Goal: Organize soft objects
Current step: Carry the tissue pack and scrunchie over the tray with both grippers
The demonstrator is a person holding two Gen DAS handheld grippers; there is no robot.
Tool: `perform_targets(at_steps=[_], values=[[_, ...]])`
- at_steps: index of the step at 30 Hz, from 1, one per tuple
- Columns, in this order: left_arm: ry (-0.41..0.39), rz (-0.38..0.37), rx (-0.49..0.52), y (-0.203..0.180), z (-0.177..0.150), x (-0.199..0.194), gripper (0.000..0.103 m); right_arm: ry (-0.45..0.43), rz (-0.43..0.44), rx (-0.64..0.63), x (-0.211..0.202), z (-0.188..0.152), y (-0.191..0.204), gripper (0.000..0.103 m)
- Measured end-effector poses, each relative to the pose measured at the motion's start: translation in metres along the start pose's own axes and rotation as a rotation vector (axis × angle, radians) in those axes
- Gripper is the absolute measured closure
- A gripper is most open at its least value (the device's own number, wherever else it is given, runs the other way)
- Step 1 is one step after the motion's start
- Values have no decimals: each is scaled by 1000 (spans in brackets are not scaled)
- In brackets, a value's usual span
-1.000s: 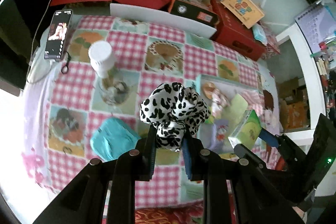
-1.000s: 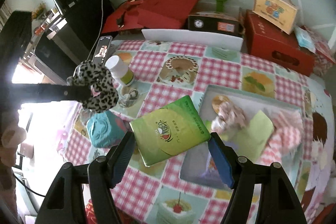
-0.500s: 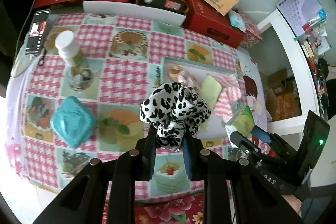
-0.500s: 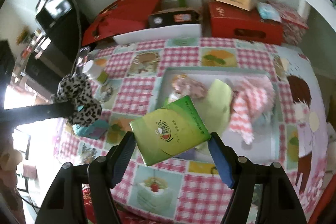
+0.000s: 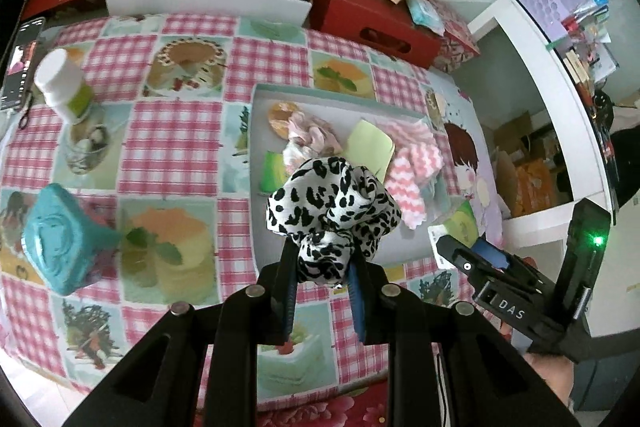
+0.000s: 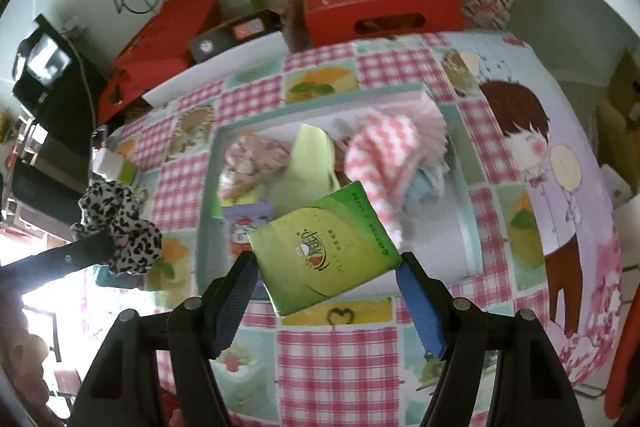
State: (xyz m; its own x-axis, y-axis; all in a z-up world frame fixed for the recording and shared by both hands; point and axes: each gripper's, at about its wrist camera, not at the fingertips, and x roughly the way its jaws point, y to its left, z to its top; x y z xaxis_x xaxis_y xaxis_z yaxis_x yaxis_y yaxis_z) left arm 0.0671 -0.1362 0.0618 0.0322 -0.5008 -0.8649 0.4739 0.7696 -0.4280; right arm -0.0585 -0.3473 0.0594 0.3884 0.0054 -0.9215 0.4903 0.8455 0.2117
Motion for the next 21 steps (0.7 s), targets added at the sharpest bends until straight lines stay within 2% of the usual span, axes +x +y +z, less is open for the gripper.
perform_targets(at_steps=[10, 21], values=[[78, -12, 52, -16, 0, 51, 79, 68, -28, 13, 40, -7, -20, 29], [120, -8, 80, -23, 5, 88, 79, 111, -53, -8, 72, -2, -28, 29]])
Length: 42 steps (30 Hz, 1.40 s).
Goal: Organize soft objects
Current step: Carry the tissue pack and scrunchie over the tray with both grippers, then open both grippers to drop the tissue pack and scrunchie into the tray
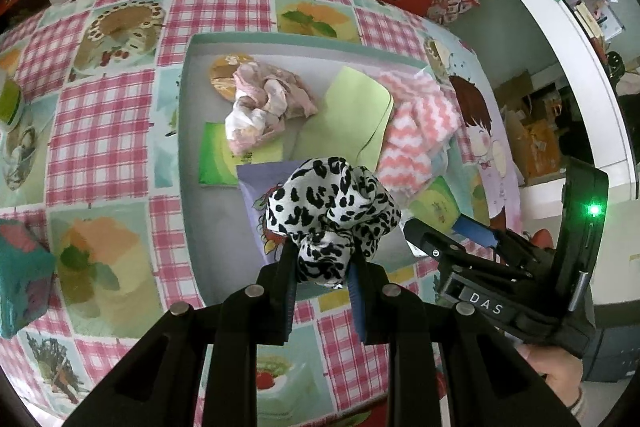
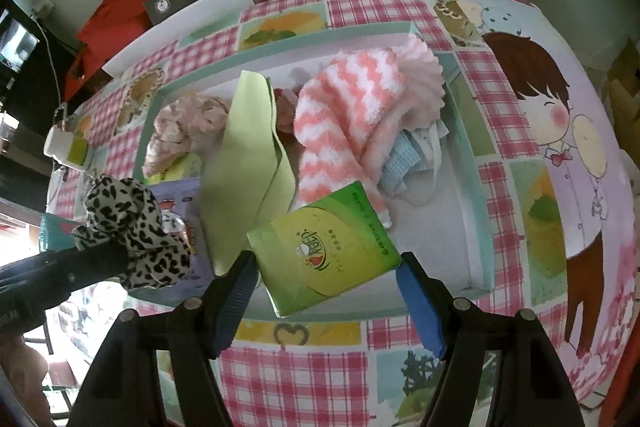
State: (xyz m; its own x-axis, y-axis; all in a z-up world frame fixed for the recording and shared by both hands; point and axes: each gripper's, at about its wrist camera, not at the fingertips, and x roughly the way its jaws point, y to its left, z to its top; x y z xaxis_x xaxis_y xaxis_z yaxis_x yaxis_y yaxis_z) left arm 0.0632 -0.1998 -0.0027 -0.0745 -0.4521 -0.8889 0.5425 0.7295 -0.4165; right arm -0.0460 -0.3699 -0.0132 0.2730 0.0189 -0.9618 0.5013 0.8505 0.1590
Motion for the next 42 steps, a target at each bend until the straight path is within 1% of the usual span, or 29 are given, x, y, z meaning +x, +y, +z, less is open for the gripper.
perform_targets(at_steps=[10, 17, 23, 26, 29, 31, 33, 35, 36, 38, 40, 42], values=[[9, -2, 16, -8, 11, 15, 79, 16, -11, -7, 13, 6, -6, 29], [19, 20, 23, -11, 17, 25, 78, 25, -21, -3, 18, 9, -13, 29], [28, 30, 16, -9, 17, 25, 66, 41, -39, -12, 20, 7, -13, 27], [29, 31, 6, -7, 17, 22, 63, 43, -54, -14, 19, 7, -11, 22], [16, 52, 6, -7, 16, 15, 62, 44, -61, -11, 19, 6, -7, 21], [8, 58, 5, -6, 16, 11, 58, 46, -69, -10, 16, 5, -8, 19], [-3, 68, 4, -4, 15, 5, 47, 45, -77, -10, 14, 4, -7, 17], [-16, 87, 6, -3, 13, 0, 42, 44, -83, -10, 10, 3, -6, 16], [-22, 100, 7, -2, 12, -2, 38, 43, -86, -10, 9, 3, -5, 15], [-35, 126, 4, 2, 10, -6, 30, 41, -96, -6, 6, 1, -4, 6], [-40, 144, -1, 6, 8, -9, 27, 37, -104, 1, 2, -1, -3, 3], [-36, 159, -12, 11, 5, -11, 27, 38, -102, 9, -1, -3, -3, 2]])
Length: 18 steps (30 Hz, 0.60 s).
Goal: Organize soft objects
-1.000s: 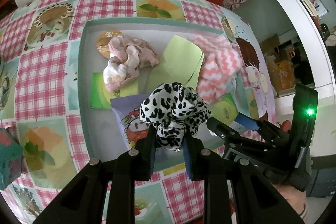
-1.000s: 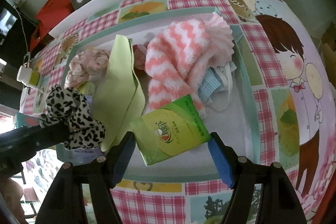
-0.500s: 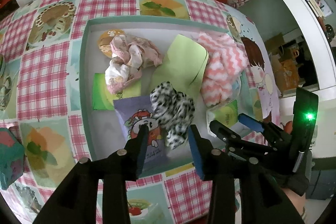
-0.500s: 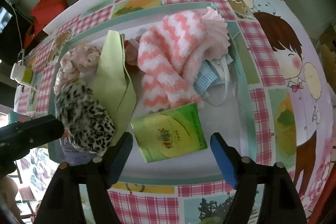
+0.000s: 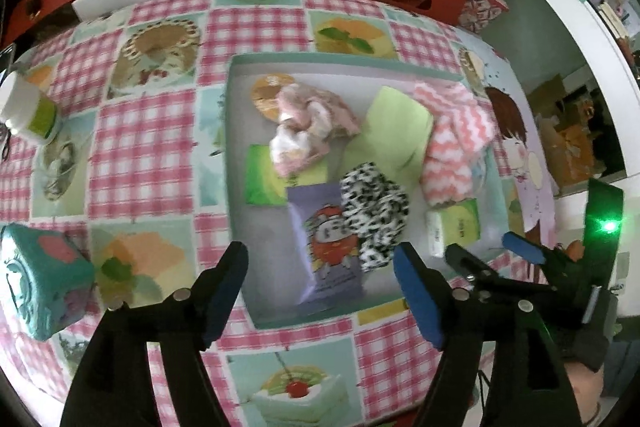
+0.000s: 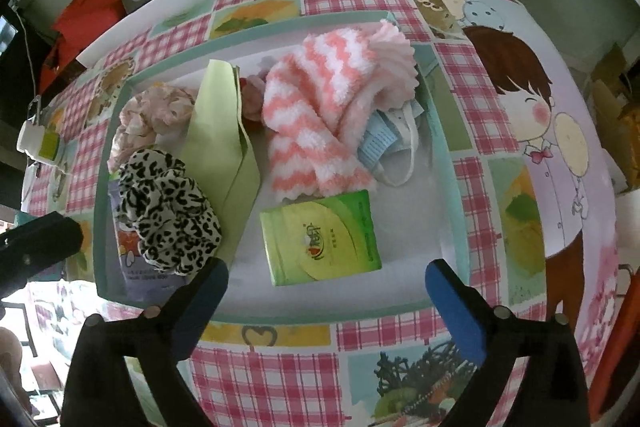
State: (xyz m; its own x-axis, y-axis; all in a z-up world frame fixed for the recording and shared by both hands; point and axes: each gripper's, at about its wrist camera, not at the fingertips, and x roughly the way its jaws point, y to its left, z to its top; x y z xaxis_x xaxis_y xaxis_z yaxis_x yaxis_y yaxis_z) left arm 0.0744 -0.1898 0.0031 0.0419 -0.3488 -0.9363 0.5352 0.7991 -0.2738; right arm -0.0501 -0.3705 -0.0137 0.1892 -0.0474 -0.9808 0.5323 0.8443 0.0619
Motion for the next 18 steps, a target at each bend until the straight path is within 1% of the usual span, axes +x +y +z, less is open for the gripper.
perform_targets(at_steps=[4, 6, 8, 15, 18], values=[[4, 33, -17, 10, -5, 0, 25, 0, -7, 10, -6, -4, 1, 2], [1, 59, -25, 16, -9, 1, 14, -3, -9, 13, -9, -6, 1, 1], [-14, 87, -32, 20, -12, 1, 9, -8, -15, 14, -14, -8, 4, 0], [-68, 177, -43, 36, -24, -4, 9, -23, -40, 14, -25, -13, 12, 0], [-78, 189, -46, 43, -28, -7, 9, -24, -37, 9, -28, -15, 18, 0]])
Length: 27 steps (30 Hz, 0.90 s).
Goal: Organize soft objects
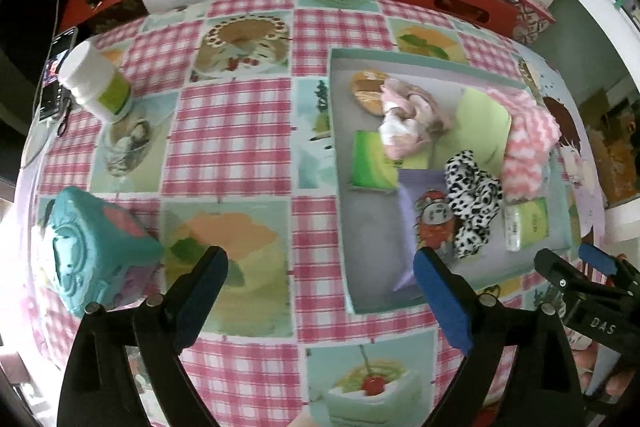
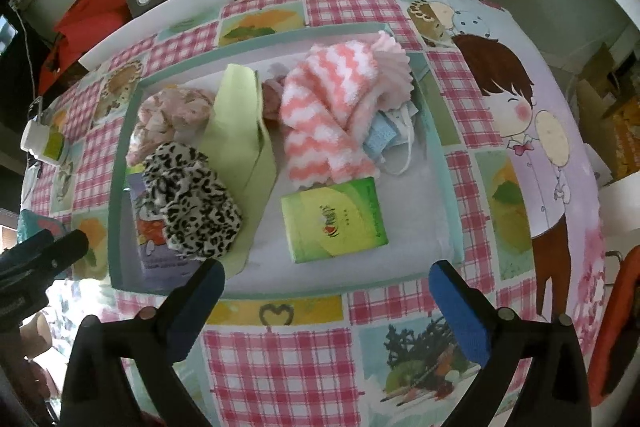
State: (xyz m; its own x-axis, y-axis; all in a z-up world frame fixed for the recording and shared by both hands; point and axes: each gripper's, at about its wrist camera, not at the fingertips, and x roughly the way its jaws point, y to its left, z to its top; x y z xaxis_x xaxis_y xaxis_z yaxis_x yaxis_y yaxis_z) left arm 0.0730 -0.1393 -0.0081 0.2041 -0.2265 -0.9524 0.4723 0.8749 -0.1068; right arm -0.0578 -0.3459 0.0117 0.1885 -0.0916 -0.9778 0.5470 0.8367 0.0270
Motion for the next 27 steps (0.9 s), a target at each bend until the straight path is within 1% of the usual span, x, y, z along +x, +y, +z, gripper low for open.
perform_targets(at_steps=[7, 12, 18, 24, 27], values=[[-46, 20, 11, 13, -17, -14, 9, 10, 3, -31, -3, -16, 21, 0], [-64, 62, 25, 23, -31, -19, 9, 3, 0, -66, -7, -32, 39, 0], [-48, 88, 14, 36, -50, -22, 9, 9, 3, -91, -7, -52, 58, 0], [-60, 176, 27, 44, -67, -26, 9, 3, -6, -121, -12, -68, 72, 0], [-53, 172, 21, 50, -75, -27, 9, 1, -15, -123, -15, -74, 75, 0]])
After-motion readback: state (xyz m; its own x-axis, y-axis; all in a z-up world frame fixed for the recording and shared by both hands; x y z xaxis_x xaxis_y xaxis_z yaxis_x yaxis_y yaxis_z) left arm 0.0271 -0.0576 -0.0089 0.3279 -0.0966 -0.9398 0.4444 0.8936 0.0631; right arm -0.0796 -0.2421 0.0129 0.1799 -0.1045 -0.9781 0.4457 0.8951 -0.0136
